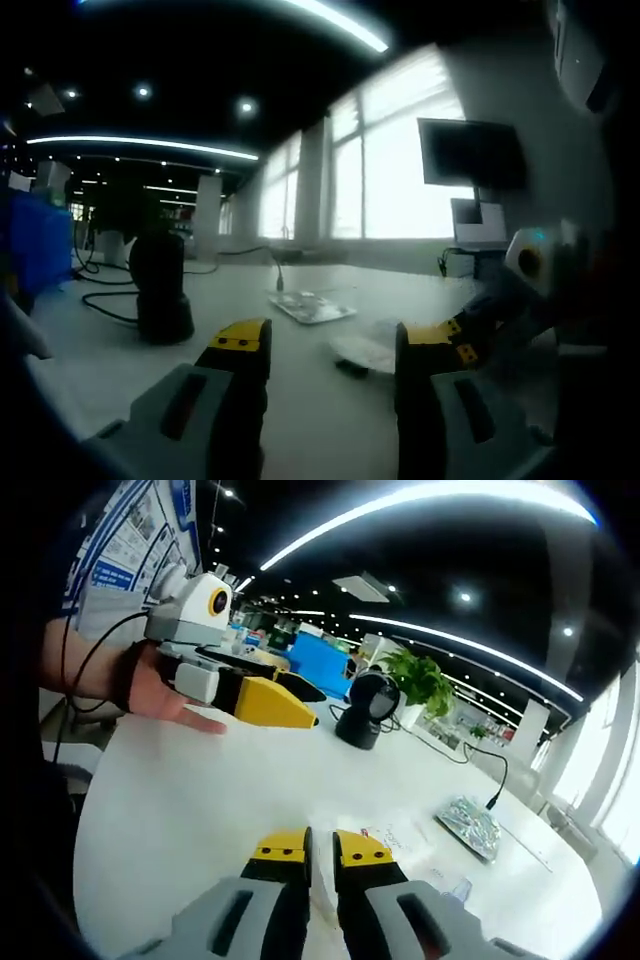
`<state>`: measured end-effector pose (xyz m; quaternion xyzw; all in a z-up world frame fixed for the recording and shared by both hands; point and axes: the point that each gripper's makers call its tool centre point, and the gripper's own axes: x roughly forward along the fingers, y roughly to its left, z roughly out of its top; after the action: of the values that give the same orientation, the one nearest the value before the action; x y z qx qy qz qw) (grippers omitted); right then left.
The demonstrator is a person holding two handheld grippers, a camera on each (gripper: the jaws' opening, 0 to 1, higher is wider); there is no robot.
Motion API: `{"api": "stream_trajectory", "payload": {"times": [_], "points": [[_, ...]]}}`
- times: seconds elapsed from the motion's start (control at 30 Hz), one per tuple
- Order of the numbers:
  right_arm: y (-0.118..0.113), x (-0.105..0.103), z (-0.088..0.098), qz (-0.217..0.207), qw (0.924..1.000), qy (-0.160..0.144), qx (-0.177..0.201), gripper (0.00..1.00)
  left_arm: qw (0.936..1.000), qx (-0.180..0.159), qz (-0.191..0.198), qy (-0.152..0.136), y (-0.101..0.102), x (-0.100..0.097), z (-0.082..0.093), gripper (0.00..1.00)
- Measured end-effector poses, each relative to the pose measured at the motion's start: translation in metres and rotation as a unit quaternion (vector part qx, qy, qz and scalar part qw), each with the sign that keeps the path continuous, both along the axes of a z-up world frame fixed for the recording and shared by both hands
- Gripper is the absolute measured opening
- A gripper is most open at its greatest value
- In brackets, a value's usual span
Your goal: Clip sheet goods on table flip sheet goods clip sheet goods scan sheet goods put sheet goods back to table
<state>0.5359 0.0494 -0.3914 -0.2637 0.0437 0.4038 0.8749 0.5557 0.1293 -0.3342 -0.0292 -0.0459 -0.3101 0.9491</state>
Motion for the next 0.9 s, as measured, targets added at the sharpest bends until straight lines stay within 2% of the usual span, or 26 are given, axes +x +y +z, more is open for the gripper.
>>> {"api": "stream_trajectory", "payload": {"times": [0.33,0.43,0.6,0.67,0.9], "points": [[-0.003,-0.002,0.003,0.003,1.0,0.001,0.006,0.0,1.0,0.001,0.0,0.0,0.0,0.0,0.0,0.42],[-0.005,-0.005,0.007,0.011,0.9998,-0.015,0.005,0.0,1.0,0.002,0.0,0.0,0.0,0.0,0.0,0.42],[-0.008,-0.014,0.008,0.026,0.9996,-0.01,0.009,0.0,1.0,0.002,0.0,0.0,0.0,0.0,0.0,0.42],[-0.011,-0.019,0.01,0.034,0.9989,0.003,0.031,0.0,1.0,0.001,0.0,-0.001,-0.001,0.0,0.0,0.42],[-0.028,-0.032,0.008,0.044,0.998,0.018,0.042,0.0,1.0,0.005,-0.001,-0.001,-0.001,0.0,-0.001,0.42]]}}
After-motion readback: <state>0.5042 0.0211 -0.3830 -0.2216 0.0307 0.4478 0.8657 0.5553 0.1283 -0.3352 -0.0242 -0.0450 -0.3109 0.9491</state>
